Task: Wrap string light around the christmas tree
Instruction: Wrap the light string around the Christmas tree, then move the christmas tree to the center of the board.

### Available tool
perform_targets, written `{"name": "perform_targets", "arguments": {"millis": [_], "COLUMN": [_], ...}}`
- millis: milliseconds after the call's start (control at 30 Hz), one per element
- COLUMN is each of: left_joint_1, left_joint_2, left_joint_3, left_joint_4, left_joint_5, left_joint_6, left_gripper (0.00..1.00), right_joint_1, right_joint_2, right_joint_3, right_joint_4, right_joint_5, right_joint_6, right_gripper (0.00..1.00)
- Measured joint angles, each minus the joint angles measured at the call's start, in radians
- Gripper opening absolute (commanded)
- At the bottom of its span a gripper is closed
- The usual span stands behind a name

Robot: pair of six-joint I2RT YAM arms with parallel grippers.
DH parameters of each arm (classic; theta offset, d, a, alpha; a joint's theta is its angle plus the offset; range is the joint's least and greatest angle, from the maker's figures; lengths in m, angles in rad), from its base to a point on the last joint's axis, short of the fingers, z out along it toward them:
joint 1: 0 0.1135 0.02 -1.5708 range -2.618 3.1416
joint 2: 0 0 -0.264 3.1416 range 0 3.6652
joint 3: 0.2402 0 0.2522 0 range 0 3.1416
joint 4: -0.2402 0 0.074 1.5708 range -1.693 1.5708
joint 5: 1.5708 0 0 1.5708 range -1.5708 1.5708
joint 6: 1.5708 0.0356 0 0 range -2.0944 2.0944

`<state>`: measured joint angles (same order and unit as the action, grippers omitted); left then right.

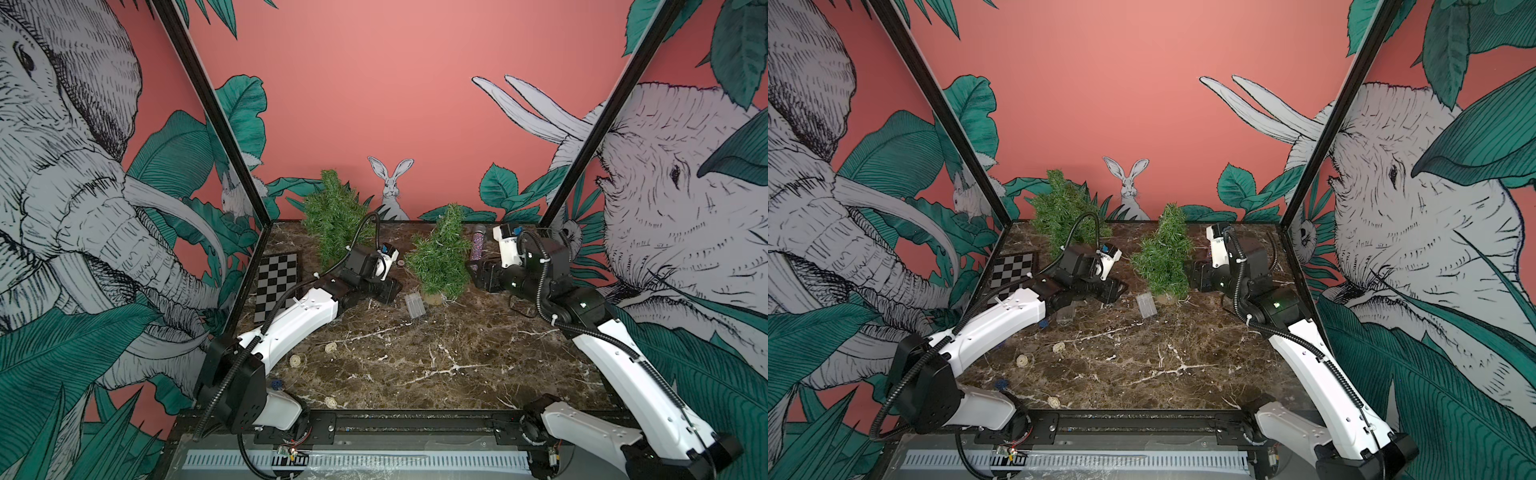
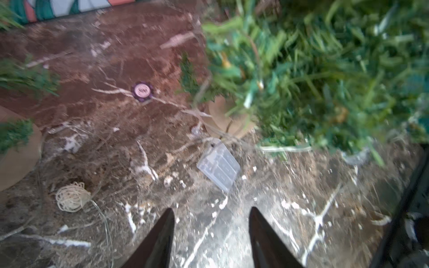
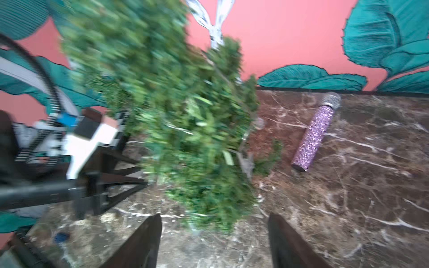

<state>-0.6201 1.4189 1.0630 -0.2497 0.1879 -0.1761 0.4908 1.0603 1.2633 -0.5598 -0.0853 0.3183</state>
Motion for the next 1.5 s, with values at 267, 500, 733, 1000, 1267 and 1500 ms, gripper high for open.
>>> {"name": "perform_targets", "arguments": {"millis": [267,500,733,1000,1267,1500], "left_joint_1": [-0.027,-0.039,-0.032,-0.031,-0.029,-0.042], "left_joint_2": [-0.015,-0.034,0.028,0.093,0.149,0.191], "left_joint_3": [-0.122,-0.188,-0.158,-0.119,-0.039,-0.024], "left_joint_4": [0.229,0.397,0.498,0.55,0.568,0.584], "left_joint_5": [-0.053,-0.075,-0.008,0.055,0.122,0.154], "left_joint_6": [-0.006,0.076,0.132,0.142,0.13,0.097], "left_gripper": [0.74,0.84,0.84,0.83,0.8,0.78], "right_joint_1": [0.155,0.222,0.23,0.23,0.23,0.221], "right_joint_2": [0.166,0.335,0.394,0.366,0.305,0.236], "right_joint_3": [0.192,0.282,0.276,0.221,0.179,0.128], "right_joint_4": [0.049,0.157,0.263,0.315,0.306,0.289], "right_joint_5": [0.181,0.368,0.462,0.456,0.427,0.372], "right_joint_6": [-0.068,-0.146,-0.193,-0.222,-0.248,-0.293], "right_gripper": [0.76,0.75,0.57,0.2,0.13,0.08]}}
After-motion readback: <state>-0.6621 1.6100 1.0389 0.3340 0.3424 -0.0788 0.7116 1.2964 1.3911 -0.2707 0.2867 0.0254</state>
